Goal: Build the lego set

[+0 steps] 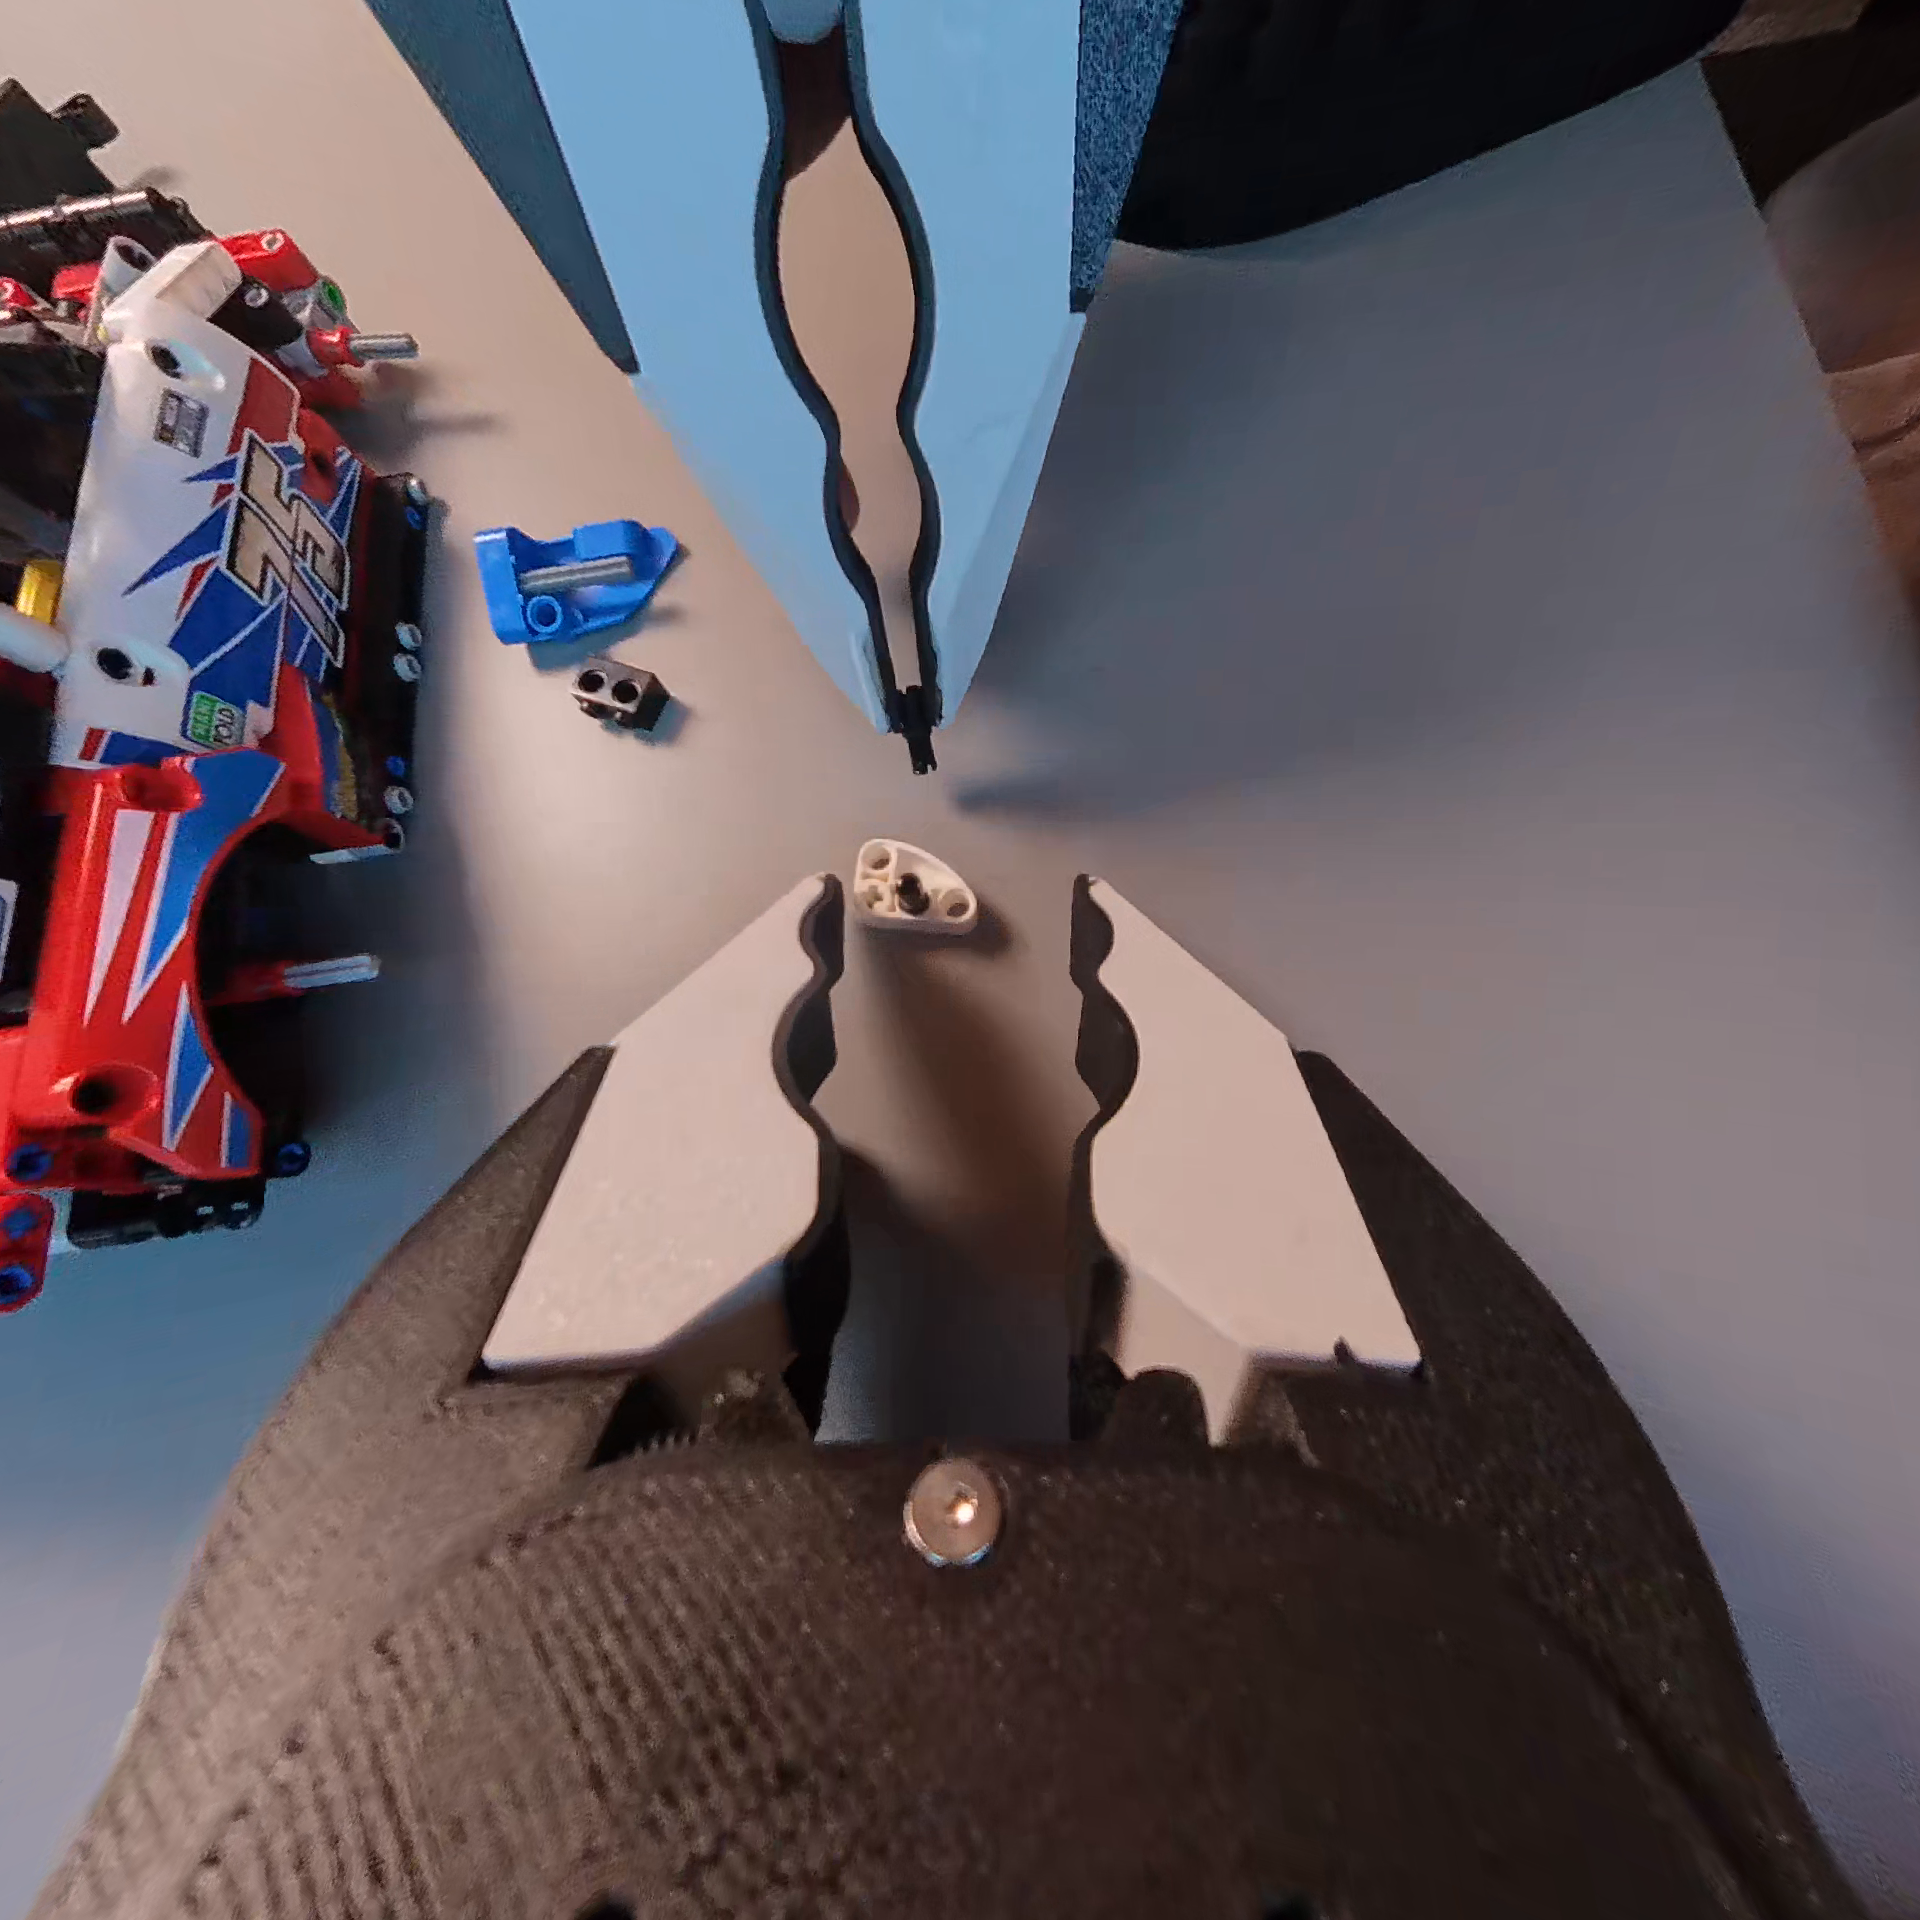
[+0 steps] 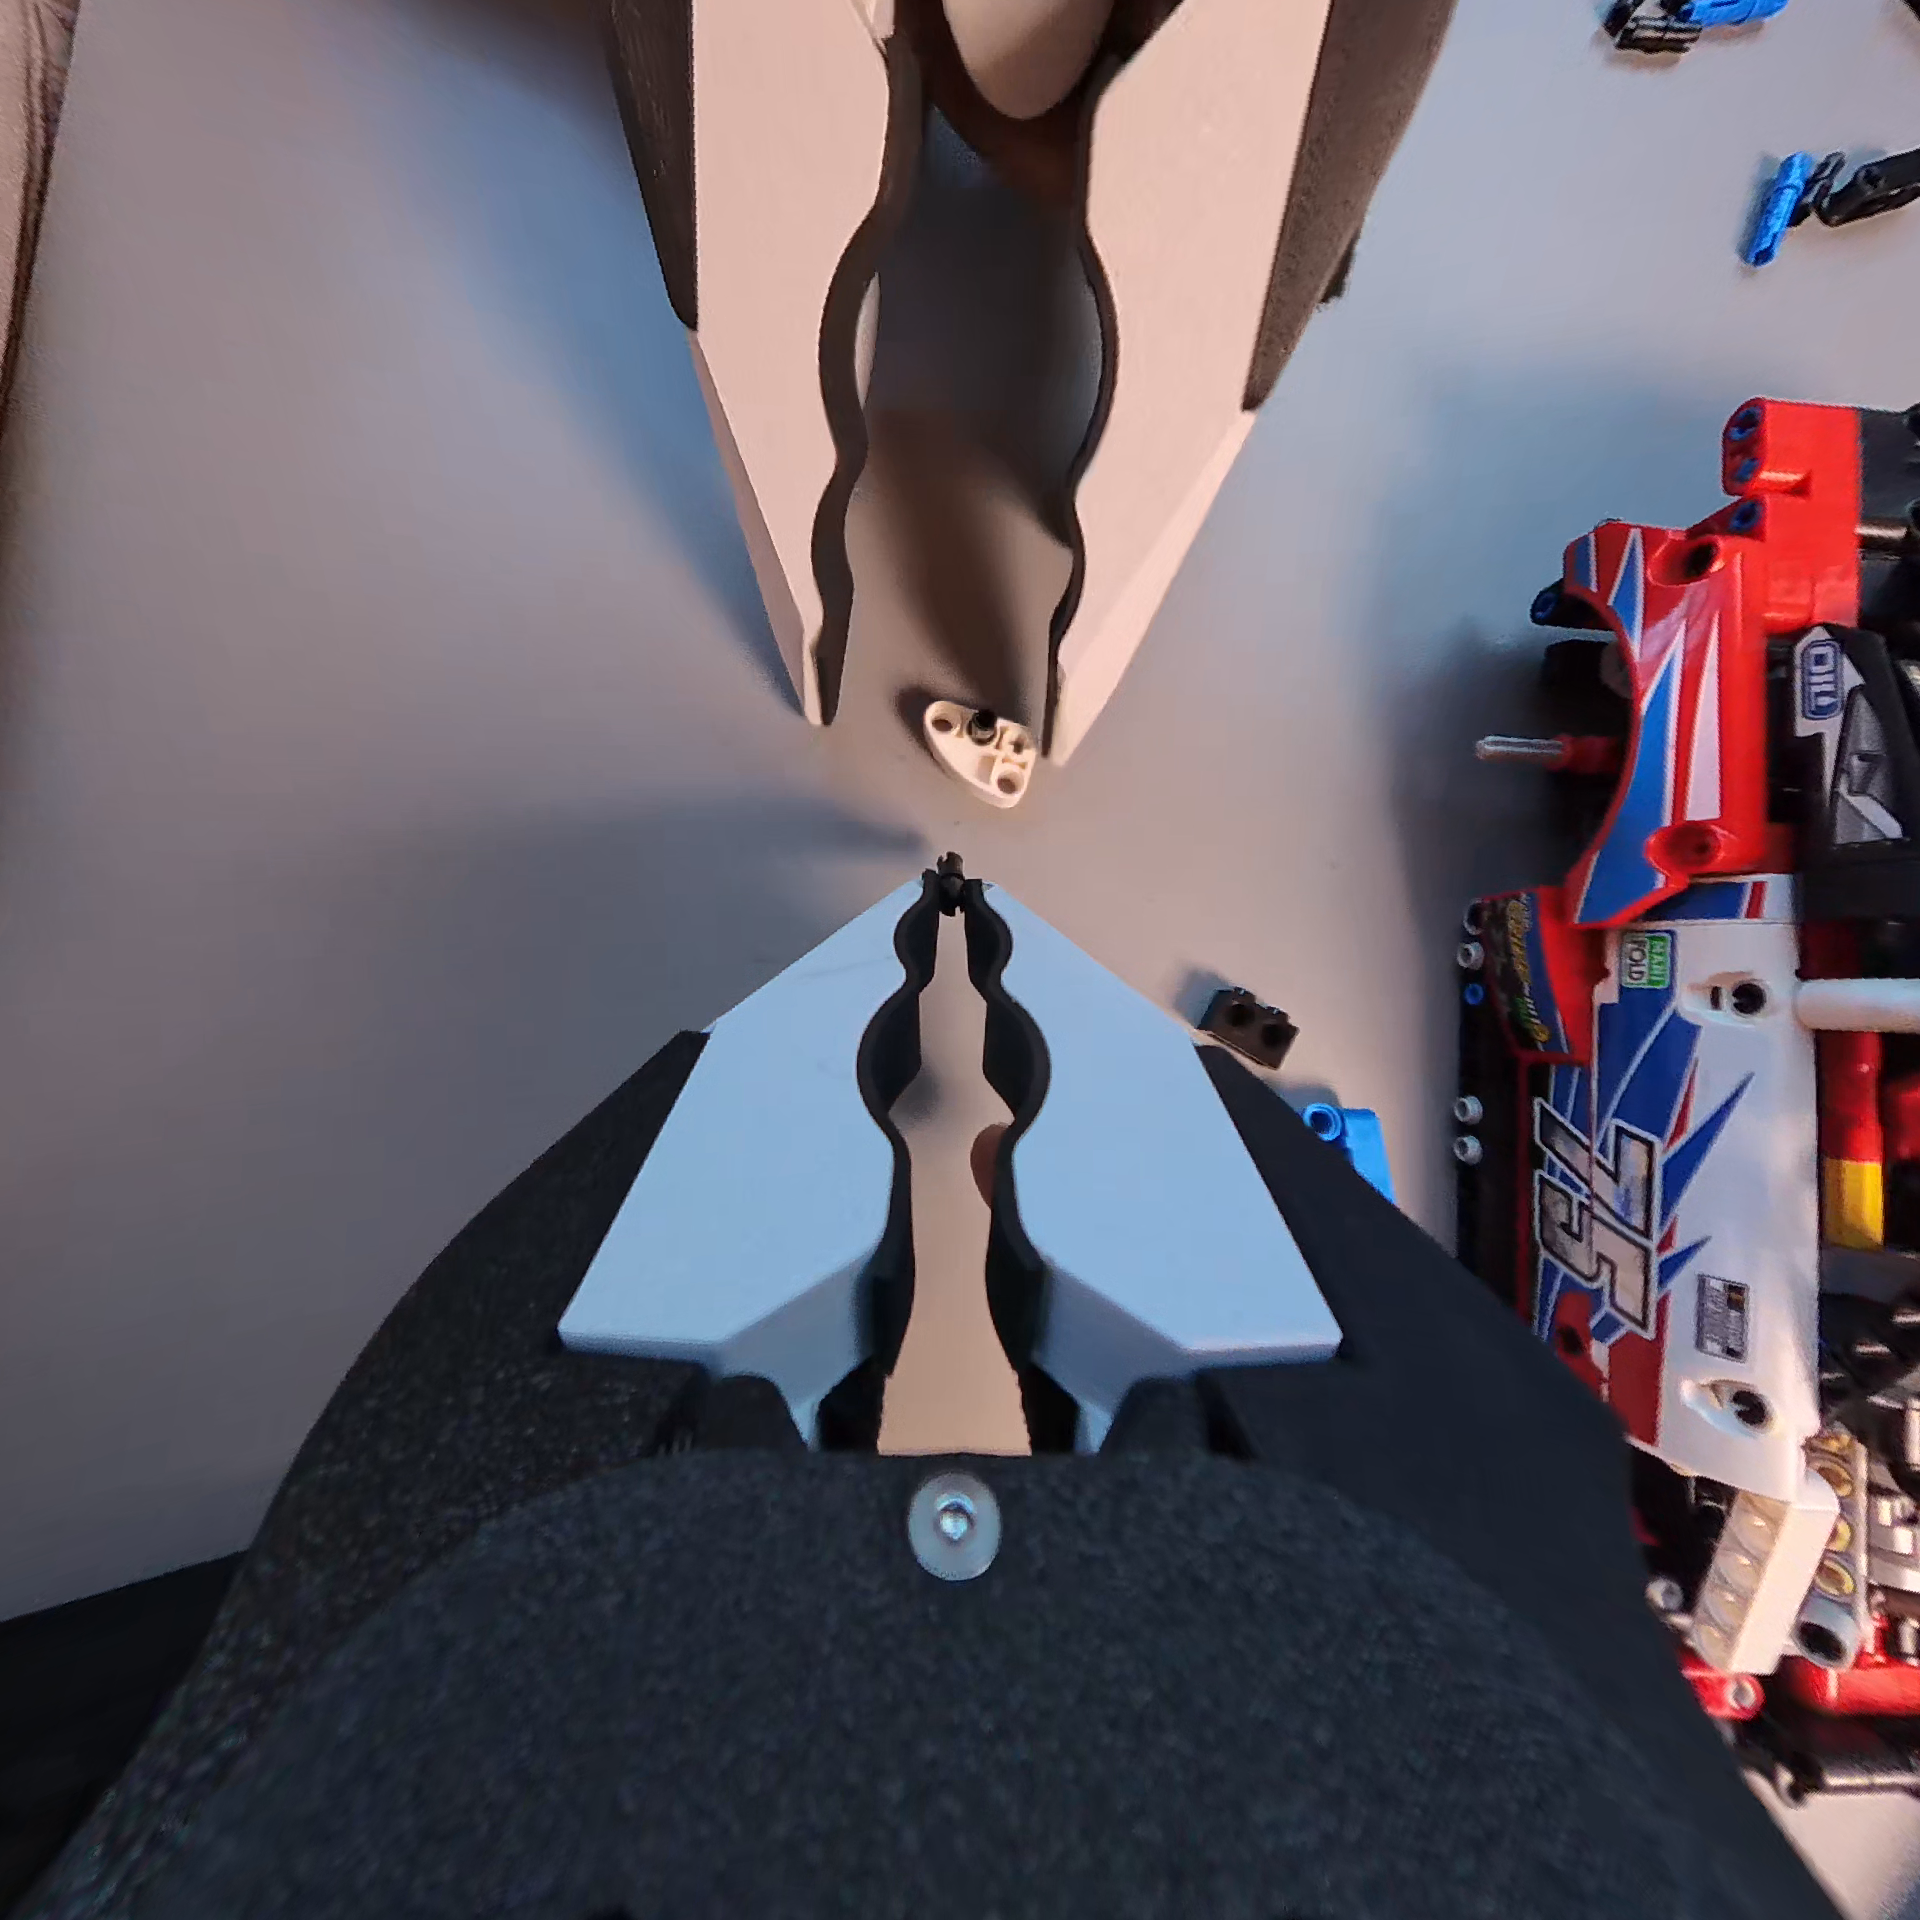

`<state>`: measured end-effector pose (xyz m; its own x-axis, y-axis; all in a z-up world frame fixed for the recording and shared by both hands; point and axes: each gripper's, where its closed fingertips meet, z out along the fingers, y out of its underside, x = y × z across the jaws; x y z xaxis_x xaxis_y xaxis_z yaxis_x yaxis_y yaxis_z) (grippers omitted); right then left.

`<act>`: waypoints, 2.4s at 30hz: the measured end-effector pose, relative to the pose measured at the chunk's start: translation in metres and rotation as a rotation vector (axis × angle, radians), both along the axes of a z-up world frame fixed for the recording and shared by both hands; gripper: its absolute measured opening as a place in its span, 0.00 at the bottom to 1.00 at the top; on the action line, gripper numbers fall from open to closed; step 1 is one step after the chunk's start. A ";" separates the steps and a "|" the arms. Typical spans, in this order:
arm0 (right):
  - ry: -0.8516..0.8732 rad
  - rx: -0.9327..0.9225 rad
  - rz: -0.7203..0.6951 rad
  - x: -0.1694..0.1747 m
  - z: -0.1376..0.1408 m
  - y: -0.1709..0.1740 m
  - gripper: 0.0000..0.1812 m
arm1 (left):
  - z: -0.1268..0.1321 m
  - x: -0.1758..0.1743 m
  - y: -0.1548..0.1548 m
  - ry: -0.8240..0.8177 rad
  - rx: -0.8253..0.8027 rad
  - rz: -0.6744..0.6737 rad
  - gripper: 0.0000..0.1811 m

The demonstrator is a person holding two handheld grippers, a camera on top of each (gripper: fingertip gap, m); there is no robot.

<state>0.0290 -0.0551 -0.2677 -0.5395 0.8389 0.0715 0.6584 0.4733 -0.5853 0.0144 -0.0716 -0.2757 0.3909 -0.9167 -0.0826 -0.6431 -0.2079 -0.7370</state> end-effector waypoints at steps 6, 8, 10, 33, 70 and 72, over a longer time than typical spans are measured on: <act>0.029 -0.038 0.000 0.003 0.004 -0.008 0.01 | -0.001 0.001 -0.035 -0.003 -0.088 -0.058 0.12; 0.031 -0.044 0.007 0.004 0.005 -0.011 0.01 | 0.001 0.000 -0.037 -0.019 -0.086 -0.054 0.11; 0.024 -0.050 0.018 0.006 0.007 -0.016 0.01 | 0.004 -0.002 -0.030 -0.029 -0.053 -0.021 0.12; -0.378 0.031 -0.190 -0.002 0.001 -0.020 0.01 | -0.001 0.003 -0.001 0.023 0.005 0.215 0.08; -0.491 0.038 -0.451 -0.011 -0.001 -0.009 0.01 | 0.001 0.000 0.008 0.034 0.147 0.303 0.08; -0.479 0.051 -0.450 -0.011 -0.001 -0.009 0.01 | 0.001 0.000 0.008 0.040 0.155 0.303 0.08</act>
<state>0.0183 -0.0642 -0.2687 -0.1186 0.9920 -0.0434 0.9806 0.1102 -0.1623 0.0148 -0.0640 -0.2747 0.6372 -0.7347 -0.2327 -0.5981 -0.2811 -0.7505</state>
